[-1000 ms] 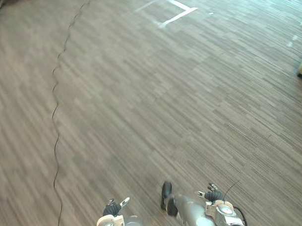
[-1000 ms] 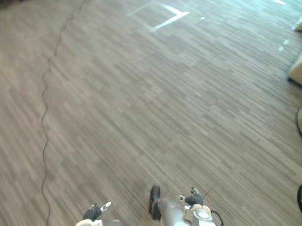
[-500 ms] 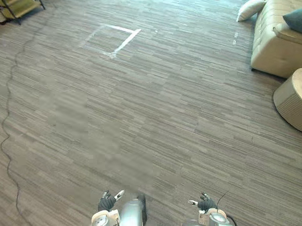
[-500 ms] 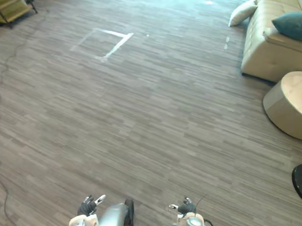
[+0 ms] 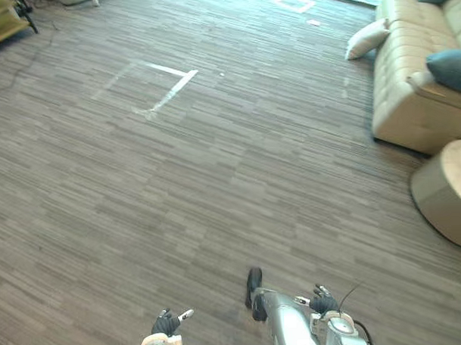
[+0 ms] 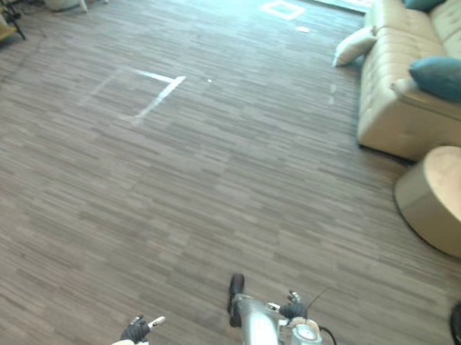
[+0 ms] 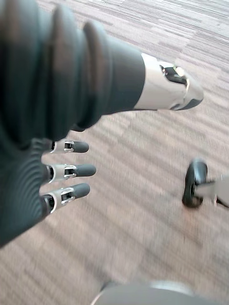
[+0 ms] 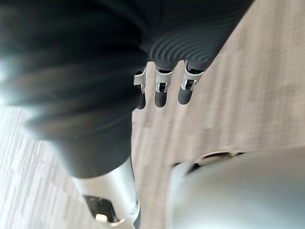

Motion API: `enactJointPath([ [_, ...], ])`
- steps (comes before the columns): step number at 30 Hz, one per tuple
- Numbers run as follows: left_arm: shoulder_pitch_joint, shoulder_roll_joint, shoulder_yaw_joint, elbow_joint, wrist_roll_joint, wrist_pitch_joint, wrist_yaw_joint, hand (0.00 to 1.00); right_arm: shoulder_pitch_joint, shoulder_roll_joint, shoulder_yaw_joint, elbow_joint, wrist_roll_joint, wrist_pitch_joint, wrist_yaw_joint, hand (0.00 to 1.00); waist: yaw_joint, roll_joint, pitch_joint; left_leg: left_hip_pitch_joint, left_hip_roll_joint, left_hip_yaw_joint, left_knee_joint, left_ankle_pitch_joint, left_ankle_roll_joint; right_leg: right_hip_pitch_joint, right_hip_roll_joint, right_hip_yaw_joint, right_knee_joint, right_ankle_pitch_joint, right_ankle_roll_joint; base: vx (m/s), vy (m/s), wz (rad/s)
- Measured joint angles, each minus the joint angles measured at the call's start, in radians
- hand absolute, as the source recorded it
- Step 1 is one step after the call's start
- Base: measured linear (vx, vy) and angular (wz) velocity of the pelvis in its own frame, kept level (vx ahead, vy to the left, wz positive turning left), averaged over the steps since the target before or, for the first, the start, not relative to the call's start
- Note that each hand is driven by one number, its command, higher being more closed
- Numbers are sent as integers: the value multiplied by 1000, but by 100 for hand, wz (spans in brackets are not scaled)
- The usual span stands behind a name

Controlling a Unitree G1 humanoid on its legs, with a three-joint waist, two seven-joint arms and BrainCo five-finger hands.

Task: Pick up cushions and gather them together orderly.

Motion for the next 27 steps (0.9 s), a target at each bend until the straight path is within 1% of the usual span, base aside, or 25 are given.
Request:
enactJointPath([
  [1,-6,-5,15,-1,0,0,2,0,-1,-3,0,4,2,1,-2,0,2,12,10,-76,35,18,175,-56,0,81,33,12,-43,-17,-10,766,-120,-38],
  [2,-13,0,14,-8,0,-1,1,0,-1,0,-1,13,17,8,-3,0,5,1,22,-118,49,41,269,-115,26,156,46,24,-76,-27,-20,862,-113,-35],
  [3,-11,17,13,-45,-1,-5,1,0,6,25,2,15,48,9,-5,0,14,-48,40,-200,36,82,297,-209,65,296,47,64,-152,-40,-27,923,-139,-48],
  [4,-7,32,15,-80,-6,-7,1,0,8,33,1,14,61,9,-7,0,21,-80,38,-297,10,113,227,-270,104,383,39,111,-215,-62,-17,893,-122,-52],
  [5,-8,35,15,-92,-11,-9,1,0,4,37,0,13,63,9,-9,0,25,-87,38,-343,-8,113,153,-290,114,413,32,128,-233,-77,-4,681,-19,-71],
  [6,-7,32,15,-104,-20,-18,1,0,0,40,-7,11,63,8,-11,0,35,-82,39,-402,-40,106,-20,-293,110,447,24,162,-246,-101,6,519,95,-82],
  [8,-8,17,14,-111,-39,-24,2,0,-1,34,-7,11,62,8,-14,0,57,-71,38,-449,-85,68,-335,-214,92,487,6,221,-245,-158,30,515,174,-84],
  [9,-9,9,14,-113,-46,-25,2,0,8,33,-6,13,62,8,-18,0,66,-67,41,-454,-93,54,-417,-119,86,511,-7,251,-246,-186,35,571,275,-92],
  [10,1,6,13,-113,-46,-27,6,0,24,34,1,15,59,9,-21,0,78,-67,26,-429,-104,62,-448,4,75,542,-25,301,-250,-218,61,721,349,-88],
  [11,1,13,12,-113,-44,-26,5,0,22,51,5,19,58,8,-20,0,69,-81,15,-433,-126,85,-399,-45,140,545,-55,323,-232,-241,70,629,280,-72],
  [12,0,15,13,-113,-42,-26,4,0,23,54,13,21,56,8,-18,0,63,-83,13,-446,-127,91,-357,-79,151,537,-62,334,-208,-241,70,631,256,-45],
  [13,-2,22,14,-113,-41,-25,3,0,27,56,24,20,53,8,-18,0,65,-88,10,-451,-127,107,-313,-113,178,510,-73,356,-153,-248,83,607,232,-51],
  [14,-1,25,13,-111,-39,-25,3,0,38,56,35,20,38,7,-18,0,69,-106,-5,-441,-133,144,-284,-160,203,465,-95,386,-31,-281,138,599,228,-49],
  [15,-2,30,12,-104,-39,-25,3,0,40,58,37,21,37,7,-18,0,68,-119,-10,-425,-143,166,-276,-188,219,424,-106,397,89,-299,175,564,186,-51],
  [16,-3,40,9,-95,-39,-24,5,0,36,57,38,24,37,8,-17,0,63,-139,-2,-367,-163,192,-277,-218,245,346,-126,406,317,-271,270,554,161,-38],
  [17,-5,49,-1,-88,-39,-23,8,0,36,54,38,23,37,5,-17,0,54,-142,2,-308,-176,191,-302,-247,257,297,-138,397,465,-215,319,530,151,-44],
  [18,-6,55,-13,-73,-39,-22,7,0,36,48,37,23,36,0,-16,0,52,-136,7,-236,-178,192,-331,-278,254,256,-146,358,592,-213,306,518,141,-34],
  [19,-4,57,-19,-60,-39,-20,8,0,40,43,37,18,36,-3,-16,0,47,-129,12,-168,-177,194,-360,-297,255,219,-158,310,676,-236,262,507,103,-32],
  [20,2,59,-31,-48,-39,-19,11,0,46,39,43,9,36,-4,-14,0,39,-120,11,-78,-174,200,-426,-306,257,167,-166,233,707,-268,207,622,93,-24],
  [21,4,61,-45,-41,-40,-19,18,0,45,34,46,9,36,-5,-10,0,36,-119,11,-7,-166,206,-489,-303,251,116,-166,162,675,-295,161,518,39,-12],
  [22,4,62,-52,-38,-41,-19,18,0,44,30,46,8,37,-5,-7,0,30,-117,11,28,-155,210,-522,-304,251,77,-164,102,623,-307,139,515,14,-3],
  [23,3,62,-57,-36,-42,-19,18,0,36,29,45,6,39,-10,-4,0,17,-116,12,72,-141,215,-564,-304,249,5,-157,31,521,-308,130,535,-11,8],
  [25,4,60,-66,-27,-44,-18,17,0,17,27,44,1,41,-21,1,0,-2,-110,15,123,-119,221,-603,-304,249,-76,-131,-8,295,-244,125,625,-50,13],
  [26,5,60,-69,-21,-46,-17,17,0,12,26,44,3,41,-21,1,0,-3,-109,17,151,-113,220,-613,-303,249,-88,-112,-6,162,-176,127,613,-102,21],
  [27,9,61,-68,-20,-47,-17,20,0,18,27,44,5,41,-20,1,0,-2,-119,13,192,-122,198,-615,-306,240,-75,-92,21,-32,-50,118,664,-150,25],
])
